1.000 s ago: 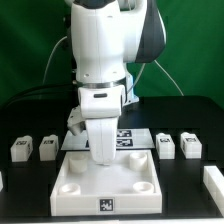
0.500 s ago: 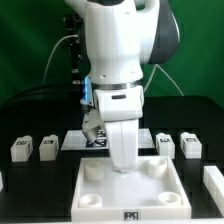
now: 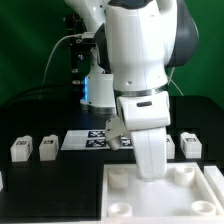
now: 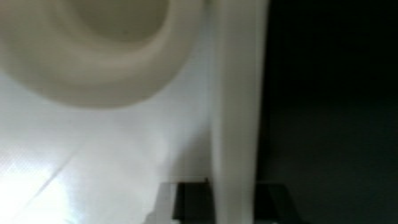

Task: Assemble one leg

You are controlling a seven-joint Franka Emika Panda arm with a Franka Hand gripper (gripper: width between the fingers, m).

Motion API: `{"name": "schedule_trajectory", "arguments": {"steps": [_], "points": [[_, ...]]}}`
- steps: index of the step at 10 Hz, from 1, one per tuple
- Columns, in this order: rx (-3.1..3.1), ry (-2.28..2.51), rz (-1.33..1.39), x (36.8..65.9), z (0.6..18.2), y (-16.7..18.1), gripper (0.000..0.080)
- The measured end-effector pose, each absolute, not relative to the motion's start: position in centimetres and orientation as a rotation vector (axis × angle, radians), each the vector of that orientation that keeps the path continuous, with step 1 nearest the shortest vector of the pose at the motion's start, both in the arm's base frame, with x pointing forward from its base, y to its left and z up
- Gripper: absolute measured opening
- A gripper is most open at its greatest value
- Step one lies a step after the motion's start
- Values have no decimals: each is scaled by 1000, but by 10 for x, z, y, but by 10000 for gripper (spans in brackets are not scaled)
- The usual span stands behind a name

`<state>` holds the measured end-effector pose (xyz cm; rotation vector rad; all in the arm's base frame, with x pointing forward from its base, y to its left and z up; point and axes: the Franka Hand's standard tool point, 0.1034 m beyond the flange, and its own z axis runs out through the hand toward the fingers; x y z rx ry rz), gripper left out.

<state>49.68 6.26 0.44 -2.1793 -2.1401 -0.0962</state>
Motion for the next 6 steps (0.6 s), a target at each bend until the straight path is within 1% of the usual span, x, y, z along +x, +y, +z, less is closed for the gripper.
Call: {"name": "schedule_trajectory", "arguments": {"steps": [1,5,6], "points": [[-2177,-2137,-102,497,4,69,56],[-2199,-2117,-101,496,3,69,56],[-2200,-2117,-101,496,3,69,170]]}}
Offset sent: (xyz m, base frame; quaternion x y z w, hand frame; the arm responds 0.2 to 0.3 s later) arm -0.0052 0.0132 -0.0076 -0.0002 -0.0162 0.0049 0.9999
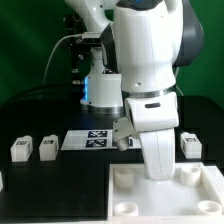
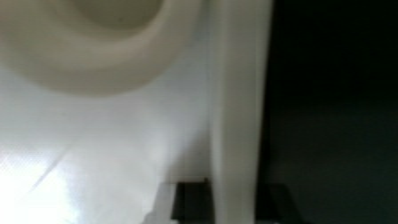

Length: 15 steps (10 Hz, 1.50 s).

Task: Assemble one leg

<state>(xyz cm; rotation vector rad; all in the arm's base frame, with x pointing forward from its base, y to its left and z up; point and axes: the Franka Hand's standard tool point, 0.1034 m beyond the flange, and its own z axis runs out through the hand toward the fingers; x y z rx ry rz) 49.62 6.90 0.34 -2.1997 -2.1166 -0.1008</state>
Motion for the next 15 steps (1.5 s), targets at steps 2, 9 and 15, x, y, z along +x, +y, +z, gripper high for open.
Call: {"name": "schedule_trajectory", "arguments": {"steps": [2,9,15], "points": [[-2201,-2117,-102,497,4,69,308],[-2203,-2117,-106,498,4,68,649],[-2412,-1901,-108,490,27,81,649]]}}
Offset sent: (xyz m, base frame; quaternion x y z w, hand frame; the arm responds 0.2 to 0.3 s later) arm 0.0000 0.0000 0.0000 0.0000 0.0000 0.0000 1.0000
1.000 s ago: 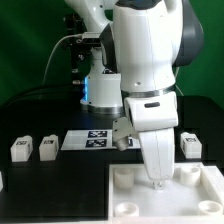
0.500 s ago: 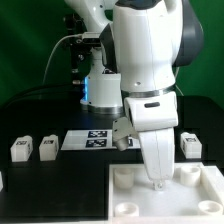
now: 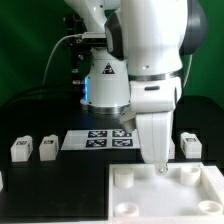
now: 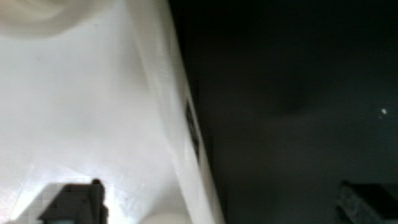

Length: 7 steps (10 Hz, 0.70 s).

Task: Assemble one leg

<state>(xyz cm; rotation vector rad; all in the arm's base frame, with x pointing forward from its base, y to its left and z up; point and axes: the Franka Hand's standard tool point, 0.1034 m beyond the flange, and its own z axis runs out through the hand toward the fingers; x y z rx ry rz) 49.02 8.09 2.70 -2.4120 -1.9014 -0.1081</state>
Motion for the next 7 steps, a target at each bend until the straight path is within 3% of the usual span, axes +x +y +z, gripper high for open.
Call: {"name": "schedule_trajectory", "arguments": {"steps": [4,7], "points": [[-2871,-1049,-120,490,56,124,649],[-2964,-585,-106,490,56,130,649]]}}
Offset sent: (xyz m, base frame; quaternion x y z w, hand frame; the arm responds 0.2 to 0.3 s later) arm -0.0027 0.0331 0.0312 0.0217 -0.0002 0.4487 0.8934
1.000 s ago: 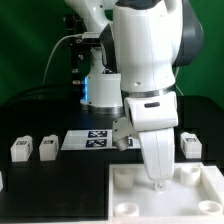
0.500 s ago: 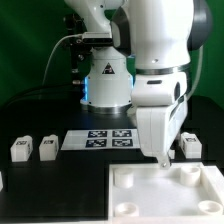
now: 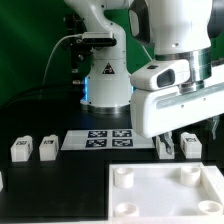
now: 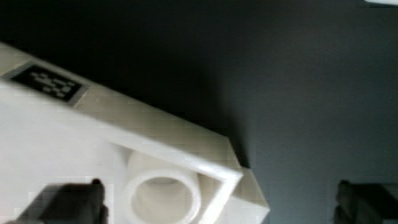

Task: Assemble one leg

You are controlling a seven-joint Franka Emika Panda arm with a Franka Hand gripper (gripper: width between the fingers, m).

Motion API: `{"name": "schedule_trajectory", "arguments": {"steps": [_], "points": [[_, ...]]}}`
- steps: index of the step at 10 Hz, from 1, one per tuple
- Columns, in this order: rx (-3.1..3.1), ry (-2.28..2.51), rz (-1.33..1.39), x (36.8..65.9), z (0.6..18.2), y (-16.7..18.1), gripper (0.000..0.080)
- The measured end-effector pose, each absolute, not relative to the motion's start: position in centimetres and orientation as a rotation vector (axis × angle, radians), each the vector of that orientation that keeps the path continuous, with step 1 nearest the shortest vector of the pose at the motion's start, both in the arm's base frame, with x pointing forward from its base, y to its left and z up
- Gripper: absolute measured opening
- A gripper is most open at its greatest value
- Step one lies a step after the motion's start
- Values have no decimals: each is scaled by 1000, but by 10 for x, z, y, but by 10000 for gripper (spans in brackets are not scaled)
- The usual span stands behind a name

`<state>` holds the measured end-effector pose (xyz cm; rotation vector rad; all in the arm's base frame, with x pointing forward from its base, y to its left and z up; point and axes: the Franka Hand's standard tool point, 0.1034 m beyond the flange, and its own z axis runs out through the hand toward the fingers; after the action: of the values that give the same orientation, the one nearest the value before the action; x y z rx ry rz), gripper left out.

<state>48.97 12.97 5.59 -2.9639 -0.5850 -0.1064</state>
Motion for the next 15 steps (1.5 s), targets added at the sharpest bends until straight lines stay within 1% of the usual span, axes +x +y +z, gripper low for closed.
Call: {"name": "schedule_trajectory", "arguments": {"steps": [1,3,4,5,6,7,8,9,11,12,14,15], "points": [[-2985,-407,-92,488,56,132,649],[-3006,-32,-32,474,61,155,649],[-3006,-17,-19,470,60,165,649],[-3005,-9,-1,466,55,169,649],[-2991,-1,-95,474,51,164,649],[-2999,-8,-44,469,49,163,649],[-3010,-49,165,462,49,161,649],[-3004,-44,311,463,50,161,649],[-2964,2,718,438,42,163,649],[-2927,-10,876,435,41,167,649],[-2844,-28,1151,428,44,166,649],[-2817,-33,1208,431,41,167,649]]}}
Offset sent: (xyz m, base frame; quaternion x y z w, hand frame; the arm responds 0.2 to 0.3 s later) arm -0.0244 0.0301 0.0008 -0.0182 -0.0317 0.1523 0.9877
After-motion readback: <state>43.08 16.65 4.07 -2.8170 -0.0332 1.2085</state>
